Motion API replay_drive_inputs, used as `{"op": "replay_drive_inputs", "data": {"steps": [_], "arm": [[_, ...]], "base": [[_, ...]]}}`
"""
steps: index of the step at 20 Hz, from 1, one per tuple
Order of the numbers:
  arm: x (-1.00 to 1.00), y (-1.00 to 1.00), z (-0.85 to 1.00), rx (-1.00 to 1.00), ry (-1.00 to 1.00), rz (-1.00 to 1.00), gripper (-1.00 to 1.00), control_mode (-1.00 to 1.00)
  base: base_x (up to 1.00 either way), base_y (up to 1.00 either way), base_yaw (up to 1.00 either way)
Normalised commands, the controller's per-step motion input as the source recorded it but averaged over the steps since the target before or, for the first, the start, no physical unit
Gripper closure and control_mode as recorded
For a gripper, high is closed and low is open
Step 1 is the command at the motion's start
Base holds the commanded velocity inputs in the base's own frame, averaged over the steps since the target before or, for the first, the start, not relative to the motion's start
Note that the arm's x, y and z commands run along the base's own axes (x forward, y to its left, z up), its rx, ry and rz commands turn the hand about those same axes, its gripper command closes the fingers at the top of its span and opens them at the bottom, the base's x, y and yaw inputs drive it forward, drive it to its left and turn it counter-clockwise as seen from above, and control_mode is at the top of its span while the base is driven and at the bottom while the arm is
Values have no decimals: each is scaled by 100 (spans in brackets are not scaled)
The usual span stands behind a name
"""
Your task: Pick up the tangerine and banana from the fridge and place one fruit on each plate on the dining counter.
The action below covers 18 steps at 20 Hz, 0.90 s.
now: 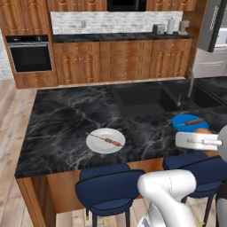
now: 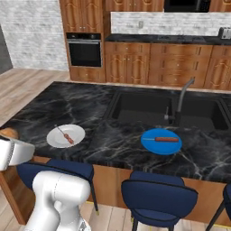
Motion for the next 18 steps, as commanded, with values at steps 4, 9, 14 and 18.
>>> {"op": "replay_drive_inputs", "data": {"steps": [4,9,14,18], "arm": [[75,19,0,0,16,-2,100,-100],[100,40,-17,0,38,0,100,-100],[100,41,-52,0,36,0,100,-100],[100,22,-64,0,28,1,100,-100]], "base": [[25,6,-3],[0,0,0],[0,0,0],[0,0,0]]}}
